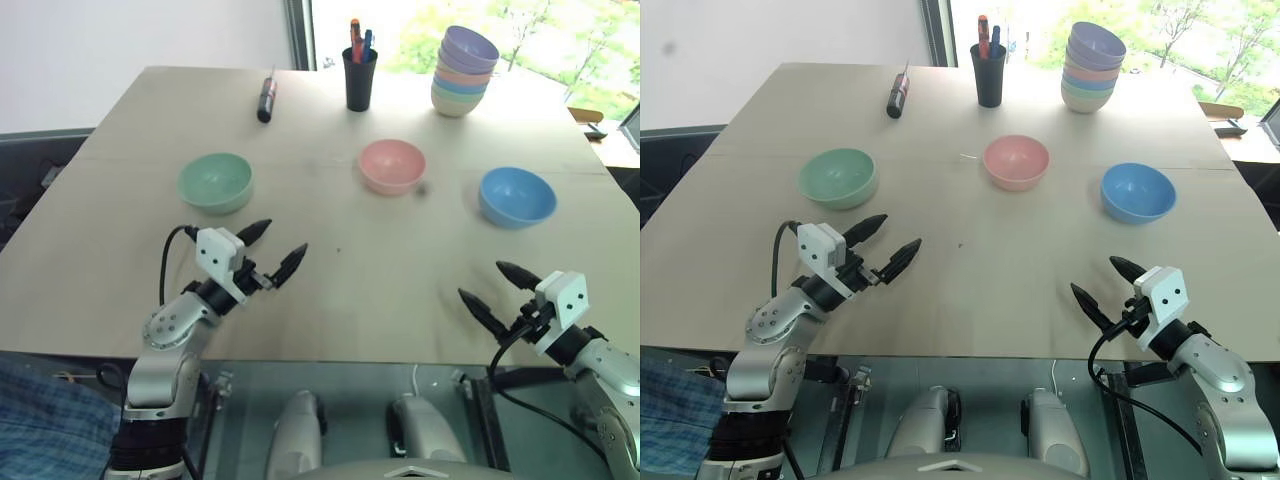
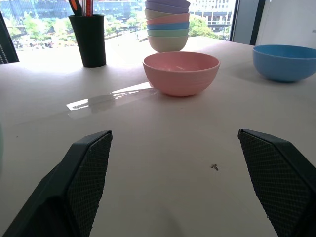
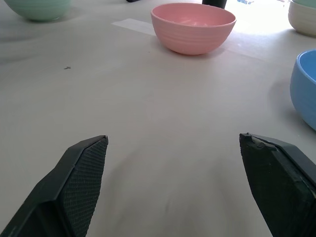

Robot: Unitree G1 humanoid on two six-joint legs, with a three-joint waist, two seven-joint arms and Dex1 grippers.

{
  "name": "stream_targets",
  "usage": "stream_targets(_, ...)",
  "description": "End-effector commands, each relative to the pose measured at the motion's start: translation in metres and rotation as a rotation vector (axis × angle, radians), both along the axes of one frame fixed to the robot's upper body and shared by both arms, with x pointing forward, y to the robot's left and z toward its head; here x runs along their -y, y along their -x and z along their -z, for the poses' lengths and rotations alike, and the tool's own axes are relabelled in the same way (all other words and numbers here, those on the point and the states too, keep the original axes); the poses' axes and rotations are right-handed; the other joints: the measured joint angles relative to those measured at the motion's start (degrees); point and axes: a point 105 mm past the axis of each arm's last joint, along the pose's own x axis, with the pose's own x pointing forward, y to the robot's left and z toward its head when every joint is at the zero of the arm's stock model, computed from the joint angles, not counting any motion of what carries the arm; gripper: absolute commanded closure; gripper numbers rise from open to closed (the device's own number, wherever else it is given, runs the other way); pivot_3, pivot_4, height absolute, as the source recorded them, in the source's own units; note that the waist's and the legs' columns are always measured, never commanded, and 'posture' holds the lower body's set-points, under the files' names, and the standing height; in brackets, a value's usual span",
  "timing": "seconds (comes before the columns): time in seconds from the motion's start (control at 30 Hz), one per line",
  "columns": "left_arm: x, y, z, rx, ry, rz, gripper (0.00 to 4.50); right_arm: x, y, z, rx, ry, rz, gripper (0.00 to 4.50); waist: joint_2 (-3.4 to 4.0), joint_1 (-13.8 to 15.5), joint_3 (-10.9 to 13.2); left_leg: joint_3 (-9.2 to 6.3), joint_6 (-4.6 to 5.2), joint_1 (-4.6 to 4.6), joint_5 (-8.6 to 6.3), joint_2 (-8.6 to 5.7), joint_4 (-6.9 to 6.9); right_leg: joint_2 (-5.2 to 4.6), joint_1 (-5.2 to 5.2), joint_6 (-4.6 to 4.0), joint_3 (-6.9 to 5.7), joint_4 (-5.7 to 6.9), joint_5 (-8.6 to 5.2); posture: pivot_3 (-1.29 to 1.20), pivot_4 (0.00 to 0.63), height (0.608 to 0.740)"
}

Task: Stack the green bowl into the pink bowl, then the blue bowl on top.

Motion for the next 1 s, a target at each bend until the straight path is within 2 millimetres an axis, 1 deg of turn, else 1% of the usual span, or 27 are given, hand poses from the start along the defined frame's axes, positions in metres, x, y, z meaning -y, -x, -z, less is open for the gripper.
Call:
stream_targets(0.03, 0.007, 0.007, -0.017, 0.073, 0.012, 0.032, 0.19, -0.003, -0.001, -0.012, 0.057, 0.012, -0.012, 0.00, 0.00, 0.00, 0.00, 0.00, 0.00, 0.00, 0.00, 0.00, 0.00, 0.00, 0.00, 0.00, 0.00, 0.00, 0.00, 0.00, 0.150, 0.740)
stream_targets(0.37, 0.009, 0.015, -0.018, 0.079, 0.027, 0.036, 0.19, -0.004, -0.005, -0.011, 0.057, 0.022, -0.027, 0.00, -0.01, -0.02, -0.02, 0.01, 0.00, 0.00, 0.00, 0.00, 0.00, 0.00, 0.00, 0.00, 0.02, 0.00, 0.00, 0.00, 0.150, 0.740)
stream_targets(0.53, 0.011, 0.017, -0.014, 0.073, 0.019, 0.034, 0.19, -0.001, -0.006, -0.009, 0.052, 0.034, -0.026, 0.00, -0.02, -0.01, -0.04, 0.01, 0.00, 0.02, 0.00, 0.00, 0.01, 0.00, 0.01, 0.00, 0.01, 0.01, 0.00, 0.00, 0.150, 0.740)
stream_targets(0.7, 0.013, 0.018, -0.014, 0.070, 0.024, 0.039, 0.19, -0.004, -0.010, -0.009, 0.061, 0.039, -0.030, 0.00, -0.01, -0.02, -0.04, 0.01, 0.00, 0.02, 0.00, 0.00, 0.02, 0.01, 0.01, 0.00, 0.02, 0.01, 0.00, 0.00, 0.150, 0.740)
stream_targets(0.77, 0.014, 0.017, -0.015, 0.072, 0.025, 0.040, 0.19, -0.004, -0.011, -0.006, 0.044, 0.054, -0.032, 0.00, -0.01, -0.01, -0.04, 0.01, 0.00, 0.02, 0.00, 0.00, 0.01, 0.01, 0.01, 0.00, 0.02, 0.01, 0.00, 0.00, 0.150, 0.740)
stream_targets(0.83, 0.015, 0.017, -0.015, 0.069, 0.037, 0.040, 0.19, -0.002, -0.017, -0.002, 0.024, 0.112, -0.019, 0.00, -0.02, -0.02, -0.04, 0.01, 0.00, 0.01, 0.00, 0.00, 0.02, 0.00, 0.01, 0.00, 0.02, 0.01, 0.00, 0.00, 0.150, 0.740)
stream_targets(0.9, 0.016, 0.017, -0.016, 0.062, 0.058, 0.045, 0.19, -0.003, -0.029, -0.004, 0.028, 0.177, -0.004, 0.00, -0.03, -0.03, -0.05, 0.02, 0.00, 0.01, 0.00, 0.00, 0.03, 0.00, 0.01, 0.00, 0.03, 0.01, 0.00, 0.00, 0.150, 0.740)
stream_targets(1.0, 0.016, 0.015, -0.020, 0.052, 0.122, 0.037, 0.19, -0.008, -0.052, -0.009, 0.036, 0.335, -0.027, 0.00, 0.00, -0.46, -0.06, 0.10, 0.00, 0.05, 0.00, 0.01, 0.07, 0.01, -0.01, 0.00, 0.12, 0.05, 0.01, 0.00, 0.150, 0.740)
